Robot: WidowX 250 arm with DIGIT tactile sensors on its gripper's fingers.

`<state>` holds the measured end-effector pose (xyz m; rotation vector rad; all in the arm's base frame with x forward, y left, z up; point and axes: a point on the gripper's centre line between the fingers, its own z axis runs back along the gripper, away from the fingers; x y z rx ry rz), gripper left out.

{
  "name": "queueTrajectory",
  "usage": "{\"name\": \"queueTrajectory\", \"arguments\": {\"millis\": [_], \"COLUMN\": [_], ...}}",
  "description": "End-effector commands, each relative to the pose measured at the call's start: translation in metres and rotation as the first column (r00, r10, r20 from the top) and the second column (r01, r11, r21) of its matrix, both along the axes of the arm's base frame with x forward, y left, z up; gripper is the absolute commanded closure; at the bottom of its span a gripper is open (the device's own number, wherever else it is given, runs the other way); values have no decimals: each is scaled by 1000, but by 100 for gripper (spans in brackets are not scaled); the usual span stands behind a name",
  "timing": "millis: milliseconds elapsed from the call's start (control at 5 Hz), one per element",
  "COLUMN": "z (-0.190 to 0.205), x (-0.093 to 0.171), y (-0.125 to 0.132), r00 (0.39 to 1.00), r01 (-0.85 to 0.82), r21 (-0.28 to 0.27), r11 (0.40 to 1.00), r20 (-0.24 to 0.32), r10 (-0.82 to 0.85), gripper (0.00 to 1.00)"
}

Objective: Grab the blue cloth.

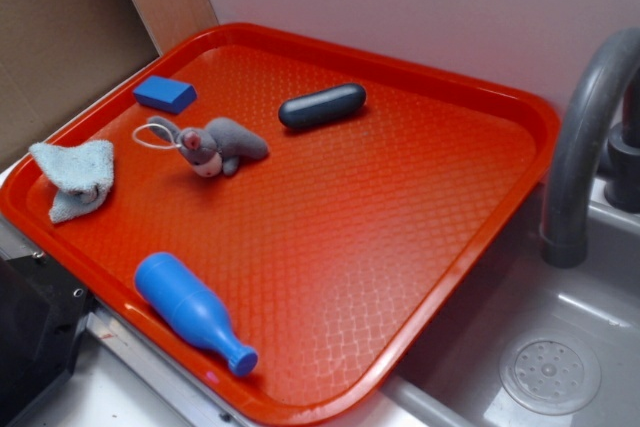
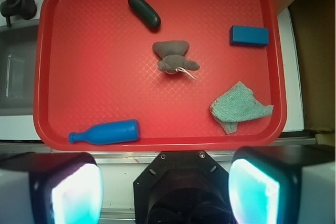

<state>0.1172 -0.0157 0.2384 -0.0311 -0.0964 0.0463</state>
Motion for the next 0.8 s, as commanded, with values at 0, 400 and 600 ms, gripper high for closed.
{"name": "queueTrajectory", "arguments": {"millis": [0,400,600], "z": [0,-93,-123], "x": [0,51,52], "y": [0,47,73], "r00": [1000,947,945], "r01": [0,321,323], "r21": [0,107,126], "r11": [1000,941,938], "r20": [0,-65,-92], "r10": [0,-315,-313], "gripper": [0,0,0]}}
